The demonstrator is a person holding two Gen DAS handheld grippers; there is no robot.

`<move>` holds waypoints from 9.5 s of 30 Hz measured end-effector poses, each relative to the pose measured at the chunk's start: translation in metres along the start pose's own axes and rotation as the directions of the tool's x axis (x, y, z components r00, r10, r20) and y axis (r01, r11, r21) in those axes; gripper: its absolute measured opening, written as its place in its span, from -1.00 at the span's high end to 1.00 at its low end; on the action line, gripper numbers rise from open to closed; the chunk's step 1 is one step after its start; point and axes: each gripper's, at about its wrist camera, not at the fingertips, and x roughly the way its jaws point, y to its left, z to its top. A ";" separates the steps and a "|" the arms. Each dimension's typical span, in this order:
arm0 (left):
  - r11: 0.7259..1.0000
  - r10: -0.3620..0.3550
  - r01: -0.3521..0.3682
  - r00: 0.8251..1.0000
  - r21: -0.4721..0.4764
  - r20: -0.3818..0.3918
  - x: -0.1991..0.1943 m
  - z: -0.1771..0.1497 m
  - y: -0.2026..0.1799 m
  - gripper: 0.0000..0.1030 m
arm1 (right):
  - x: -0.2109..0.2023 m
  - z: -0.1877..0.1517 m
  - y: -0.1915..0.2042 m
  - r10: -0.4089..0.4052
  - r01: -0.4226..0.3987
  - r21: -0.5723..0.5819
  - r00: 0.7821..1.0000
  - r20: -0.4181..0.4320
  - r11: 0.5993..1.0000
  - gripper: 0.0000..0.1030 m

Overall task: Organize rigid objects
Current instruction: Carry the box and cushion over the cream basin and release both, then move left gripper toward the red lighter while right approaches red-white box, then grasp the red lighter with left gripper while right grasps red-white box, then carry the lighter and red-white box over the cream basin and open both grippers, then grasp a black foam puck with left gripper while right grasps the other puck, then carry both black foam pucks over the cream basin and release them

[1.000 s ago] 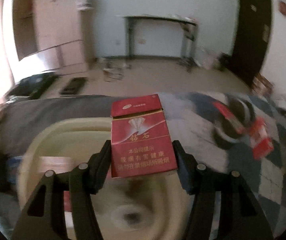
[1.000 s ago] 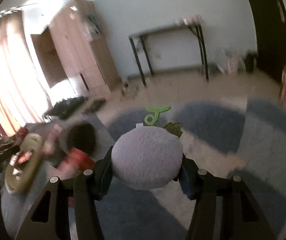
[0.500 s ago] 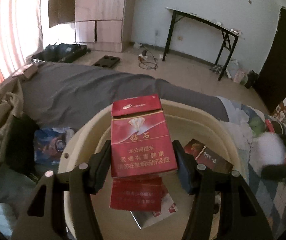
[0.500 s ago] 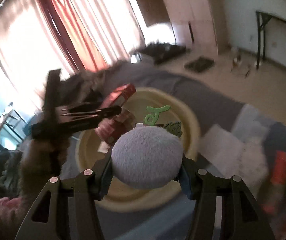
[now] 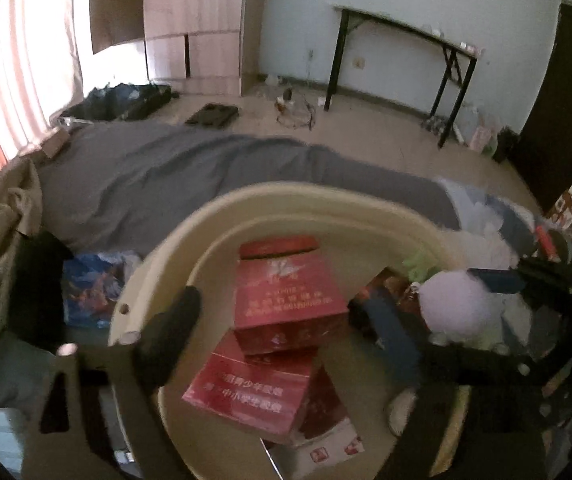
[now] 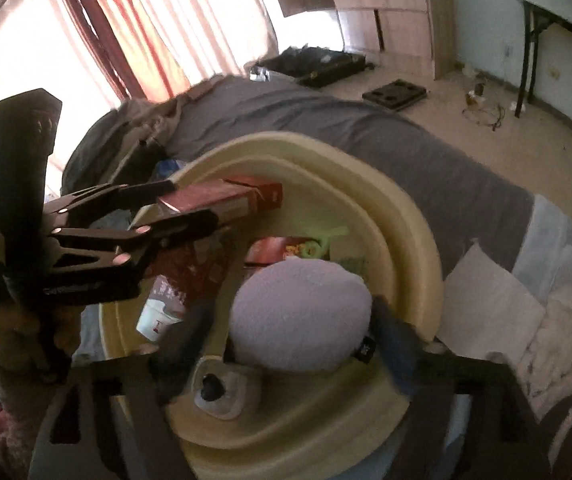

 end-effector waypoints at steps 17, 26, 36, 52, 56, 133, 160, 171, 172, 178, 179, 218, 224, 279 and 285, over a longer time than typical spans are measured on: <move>0.930 -0.292 0.273 0.955 0.248 0.045 -0.019 -0.004 -0.218 -1.00 | -0.244 -0.199 -0.099 -0.336 0.237 0.289 0.867 0.367 0.928 -0.99; 0.952 -0.278 0.282 0.959 0.116 -0.050 0.037 0.032 -0.269 -1.00 | -0.210 -0.218 -0.128 -0.274 0.235 0.167 0.919 0.283 0.958 -0.99; 0.921 -0.368 0.375 0.927 0.108 -0.074 0.039 0.022 -0.263 -1.00 | -0.200 -0.220 -0.168 -0.131 0.113 0.072 0.931 0.341 0.991 -0.99; 0.924 -0.358 0.372 0.924 0.089 -0.136 0.072 0.011 -0.282 -0.99 | -0.190 -0.213 -0.164 -0.017 0.086 -0.203 0.946 0.323 0.975 -0.99; 0.915 -0.375 0.388 0.918 0.106 -0.126 0.070 0.012 -0.284 -0.98 | -0.181 -0.208 -0.167 -0.045 0.103 -0.189 0.957 0.288 0.977 -0.99; 0.856 -0.515 0.516 0.856 0.027 -0.033 0.078 0.028 -0.247 0.52 | -0.162 -0.199 -0.185 -0.107 0.123 -0.046 0.958 0.268 0.991 0.54; 0.886 -0.463 0.460 0.885 0.048 0.051 0.072 0.031 -0.243 0.73 | -0.162 -0.197 -0.186 -0.099 0.113 -0.038 0.960 0.260 0.993 0.54; 0.917 -0.389 0.385 0.921 0.100 0.015 0.078 0.024 -0.249 0.69 | -0.161 -0.195 -0.188 -0.095 0.107 -0.035 0.963 0.254 0.994 0.54; 0.918 -0.387 0.384 0.922 0.104 0.014 0.079 0.024 -0.249 0.68 | -0.161 -0.195 -0.188 -0.095 0.107 -0.034 0.963 0.253 0.994 0.54; 0.913 -0.395 0.390 0.918 0.120 0.028 0.072 0.023 -0.250 0.79 | -0.162 -0.196 -0.187 -0.098 0.111 -0.036 0.960 0.262 0.993 0.54; 0.911 -0.401 0.395 0.915 0.119 0.034 0.068 0.024 -0.249 0.79 | -0.164 -0.197 -0.187 -0.099 0.112 -0.036 0.958 0.268 0.993 0.54; 0.968 -0.091 0.128 0.981 -0.216 0.174 -0.035 -0.001 0.033 -1.00 | -0.007 -0.072 0.091 0.069 -0.003 -0.391 0.986 0.154 0.920 -0.62; 0.989 -0.097 0.114 0.981 -0.096 0.166 -0.058 0.011 -0.039 -1.00 | -0.103 -0.105 0.036 0.006 0.070 -0.215 0.942 0.335 0.974 -0.99; 0.997 0.045 -0.040 0.997 -0.073 0.069 -0.023 -0.021 0.008 -0.35 | -0.022 0.041 -0.010 0.075 -0.059 -0.117 0.987 0.140 0.991 -0.07; 0.994 0.055 -0.043 0.991 -0.099 0.122 -0.037 -0.019 0.004 -0.99 | -0.013 0.040 0.010 0.045 -0.024 -0.158 0.991 0.129 0.987 -0.23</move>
